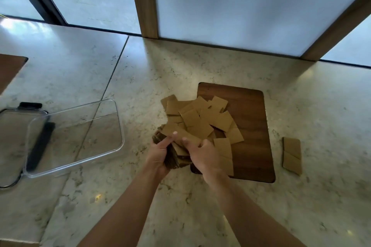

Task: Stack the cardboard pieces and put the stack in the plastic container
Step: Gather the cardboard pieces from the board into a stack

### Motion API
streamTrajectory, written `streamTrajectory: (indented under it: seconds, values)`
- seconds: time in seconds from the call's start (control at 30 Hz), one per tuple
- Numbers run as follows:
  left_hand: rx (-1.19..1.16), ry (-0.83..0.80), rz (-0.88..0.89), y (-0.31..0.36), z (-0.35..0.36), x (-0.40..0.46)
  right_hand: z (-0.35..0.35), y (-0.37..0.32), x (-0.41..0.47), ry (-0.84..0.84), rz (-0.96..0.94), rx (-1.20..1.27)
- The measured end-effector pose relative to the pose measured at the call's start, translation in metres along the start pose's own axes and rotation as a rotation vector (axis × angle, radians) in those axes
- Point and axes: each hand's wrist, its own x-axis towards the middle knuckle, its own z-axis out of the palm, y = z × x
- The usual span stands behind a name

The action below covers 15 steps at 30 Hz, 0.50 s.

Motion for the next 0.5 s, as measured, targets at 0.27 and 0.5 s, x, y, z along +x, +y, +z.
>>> streamTrajectory:
  seconds: [0.27,0.5]
  values:
    - [0.07,0.052,0.172,0.006,0.018,0.01,-0.024,0.006,0.006,-0.359,0.252,0.398]
    - [0.394,-0.296,0.438,0.01,0.049,0.004,-0.061,0.01,0.013,-0.403,0.086,0.97]
